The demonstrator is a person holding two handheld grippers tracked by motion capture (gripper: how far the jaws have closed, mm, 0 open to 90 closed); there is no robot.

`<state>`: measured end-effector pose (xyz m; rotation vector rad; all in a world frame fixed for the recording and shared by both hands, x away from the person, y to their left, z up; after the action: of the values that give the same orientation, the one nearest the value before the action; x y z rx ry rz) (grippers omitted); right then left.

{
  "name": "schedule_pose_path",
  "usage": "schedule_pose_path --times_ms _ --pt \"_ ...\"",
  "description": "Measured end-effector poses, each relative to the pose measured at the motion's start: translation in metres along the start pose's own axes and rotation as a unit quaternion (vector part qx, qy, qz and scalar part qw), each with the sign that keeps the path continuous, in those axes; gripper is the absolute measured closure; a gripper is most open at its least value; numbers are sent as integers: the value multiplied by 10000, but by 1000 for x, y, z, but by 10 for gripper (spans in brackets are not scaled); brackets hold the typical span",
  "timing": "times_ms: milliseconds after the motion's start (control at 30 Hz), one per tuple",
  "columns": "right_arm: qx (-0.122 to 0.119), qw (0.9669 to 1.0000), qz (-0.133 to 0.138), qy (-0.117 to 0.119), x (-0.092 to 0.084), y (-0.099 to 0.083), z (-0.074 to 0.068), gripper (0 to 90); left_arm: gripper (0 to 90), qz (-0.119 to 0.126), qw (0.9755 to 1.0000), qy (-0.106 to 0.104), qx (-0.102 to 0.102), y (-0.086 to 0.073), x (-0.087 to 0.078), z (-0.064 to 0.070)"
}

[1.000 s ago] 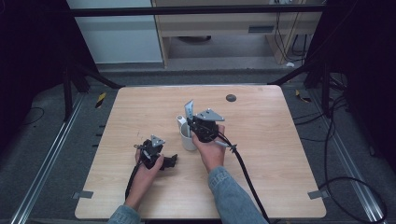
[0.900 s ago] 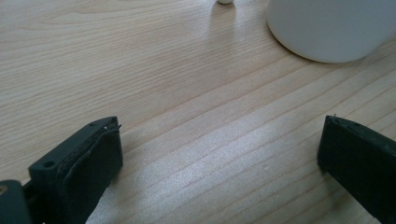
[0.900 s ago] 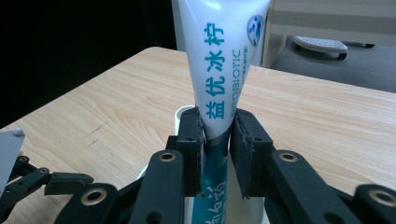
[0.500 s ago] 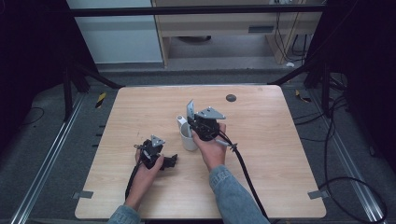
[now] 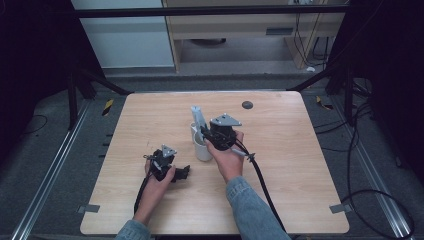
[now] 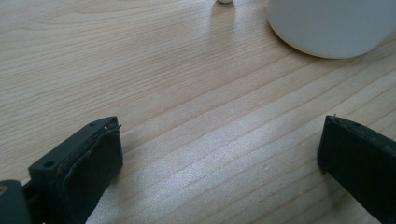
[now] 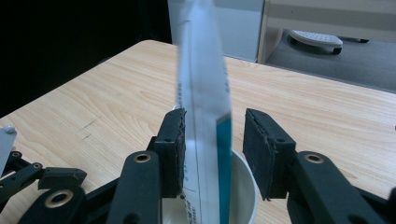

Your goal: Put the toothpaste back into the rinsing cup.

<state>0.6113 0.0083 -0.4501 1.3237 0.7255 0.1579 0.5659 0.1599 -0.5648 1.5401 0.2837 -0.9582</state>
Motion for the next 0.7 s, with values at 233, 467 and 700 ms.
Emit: schedule_pose_path --times_ms 233,467,700 --pt "-3 10000 -5 36 0 0 -1 590 0 0 10000 0 -2 0 0 0" --pt "-55 9999 -16 101 -2 0 -6 587 0 0 10000 0 -2 0 0 0" --pt "-323 9993 -132 95 -8 1 -8 556 0 -3 10000 0 0 0 0 0"
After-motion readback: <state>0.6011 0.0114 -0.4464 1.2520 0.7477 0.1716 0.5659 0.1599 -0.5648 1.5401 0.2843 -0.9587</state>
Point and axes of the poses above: each handheld gripper's, and its own axes: x roughly forward along the jaws, y roughly out of its top, z roughly to its right, the point moved 8 cm from there along x, roughly forward along the jaws, and after that the axes turned 8 degrees about -x, right-handed, at the moved point
